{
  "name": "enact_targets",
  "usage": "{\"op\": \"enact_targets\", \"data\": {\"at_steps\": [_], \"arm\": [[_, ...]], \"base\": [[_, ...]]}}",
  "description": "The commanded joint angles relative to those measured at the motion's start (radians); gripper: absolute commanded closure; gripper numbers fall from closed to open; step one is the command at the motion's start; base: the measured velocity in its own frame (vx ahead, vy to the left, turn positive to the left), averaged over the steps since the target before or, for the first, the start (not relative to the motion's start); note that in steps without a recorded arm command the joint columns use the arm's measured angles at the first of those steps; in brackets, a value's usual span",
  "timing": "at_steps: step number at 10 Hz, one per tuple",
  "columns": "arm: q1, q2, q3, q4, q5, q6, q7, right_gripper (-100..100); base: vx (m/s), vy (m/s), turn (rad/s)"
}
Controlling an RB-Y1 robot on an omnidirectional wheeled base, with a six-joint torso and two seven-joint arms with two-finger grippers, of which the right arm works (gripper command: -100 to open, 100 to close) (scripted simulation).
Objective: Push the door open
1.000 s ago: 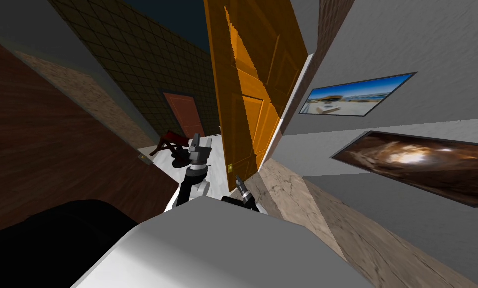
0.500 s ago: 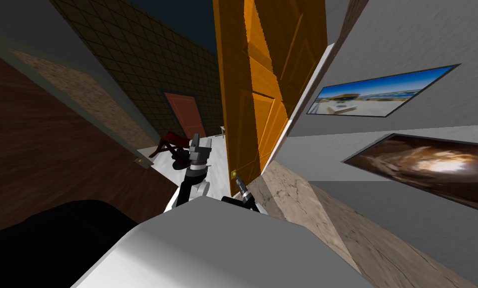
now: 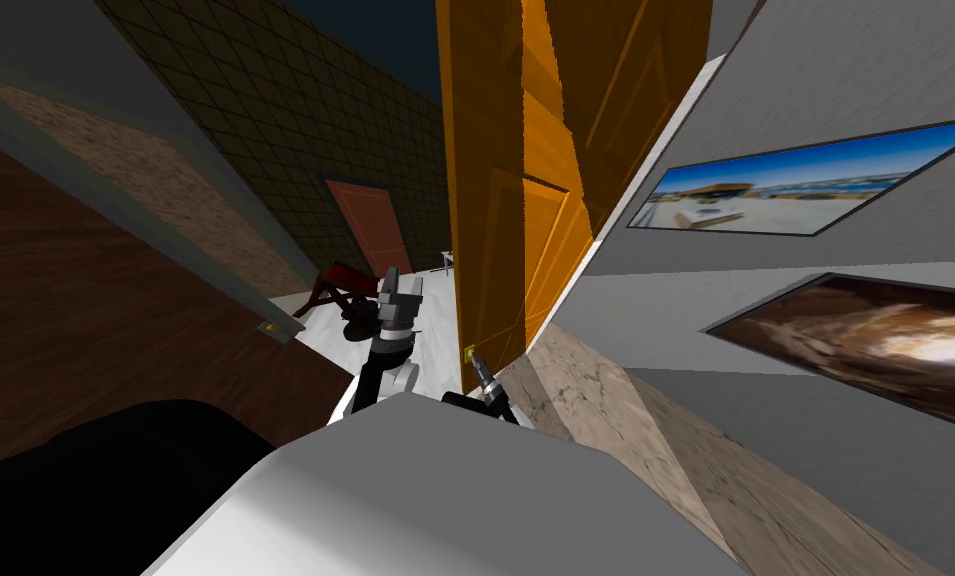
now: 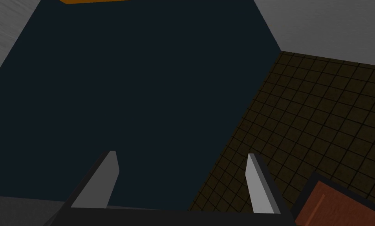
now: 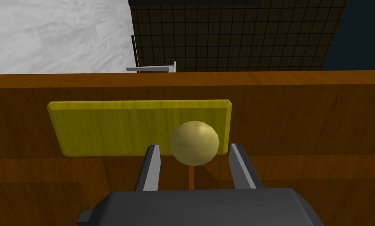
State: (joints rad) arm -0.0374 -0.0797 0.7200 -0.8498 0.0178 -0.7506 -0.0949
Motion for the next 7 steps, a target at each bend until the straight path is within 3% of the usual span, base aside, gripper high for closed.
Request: {"op": "enact_targets", "data": {"at_steps": [1, 5, 6, 7], "arm": [[0.0, 0.0, 0.0, 0.0, 0.0, 0.0, 0.0, 100], [0.0, 0.0, 0.0, 0.0, 0.0, 0.0, 0.0, 100], [0.004, -0.004, -0.008, -0.004, -0.003, 0.002, 0.003, -100], [0.005, -0.005, -0.01, -0.005, -0.004, 0.003, 0.003, -100]], "base": [[-0.025, -0.023, 0.0], [-0.01, -0.008, 0.001], [-0.12, -0.031, -0.077], [-0.178, -0.081, -0.092]]}}
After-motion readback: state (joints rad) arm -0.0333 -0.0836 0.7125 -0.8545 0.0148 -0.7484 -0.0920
